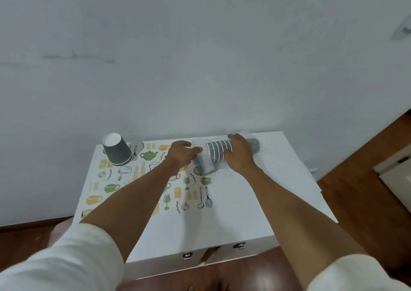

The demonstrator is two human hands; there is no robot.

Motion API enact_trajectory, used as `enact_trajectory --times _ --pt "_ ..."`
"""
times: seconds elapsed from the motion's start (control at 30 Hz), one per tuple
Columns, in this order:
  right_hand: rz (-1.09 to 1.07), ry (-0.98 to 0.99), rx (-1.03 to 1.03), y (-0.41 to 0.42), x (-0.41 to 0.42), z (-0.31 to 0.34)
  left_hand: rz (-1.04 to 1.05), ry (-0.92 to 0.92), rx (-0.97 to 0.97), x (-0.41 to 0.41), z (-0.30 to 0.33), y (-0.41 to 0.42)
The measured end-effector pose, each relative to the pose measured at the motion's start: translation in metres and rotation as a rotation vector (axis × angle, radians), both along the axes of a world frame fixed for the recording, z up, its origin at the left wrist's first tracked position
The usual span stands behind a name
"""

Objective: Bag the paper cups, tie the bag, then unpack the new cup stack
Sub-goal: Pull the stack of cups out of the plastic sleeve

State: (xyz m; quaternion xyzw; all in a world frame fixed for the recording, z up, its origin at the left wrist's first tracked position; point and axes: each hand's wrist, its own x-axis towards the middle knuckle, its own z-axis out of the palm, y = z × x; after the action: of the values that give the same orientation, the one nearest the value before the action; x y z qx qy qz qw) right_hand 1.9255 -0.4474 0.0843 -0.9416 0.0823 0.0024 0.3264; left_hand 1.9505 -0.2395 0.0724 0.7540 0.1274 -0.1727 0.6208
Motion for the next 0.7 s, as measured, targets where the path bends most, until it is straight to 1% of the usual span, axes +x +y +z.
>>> enact_trajectory --times 0.07,0.2,0.37,0.43,0.57,0.7 --pt "0.11 0.092 -0.142 -0.005 0.01 -0.001 0.04 0.015 -0.045 0.003 0.005 -0.006" --pt "0.308 0.217 -0.314 -0.017 0.026 -0.006 0.119 0.013 -0.053 0.011 0.015 -0.014" --pt "0.402 0.242 -0.536 -0.038 0.037 -0.02 0.181 -0.06 0.007 0.018 0.025 -0.018" --pt "0.435 0.233 -0.608 -0.042 0.04 -0.025 0.182 -0.068 -0.018 0.017 0.023 -0.017" --pt "0.524 0.238 -0.62 -0.043 0.047 -0.024 0.207 -0.02 -0.133 0.01 0.014 -0.013" --pt "0.468 0.203 -0.548 -0.043 0.058 -0.025 0.223 0.081 -0.205 0.007 0.011 -0.013"
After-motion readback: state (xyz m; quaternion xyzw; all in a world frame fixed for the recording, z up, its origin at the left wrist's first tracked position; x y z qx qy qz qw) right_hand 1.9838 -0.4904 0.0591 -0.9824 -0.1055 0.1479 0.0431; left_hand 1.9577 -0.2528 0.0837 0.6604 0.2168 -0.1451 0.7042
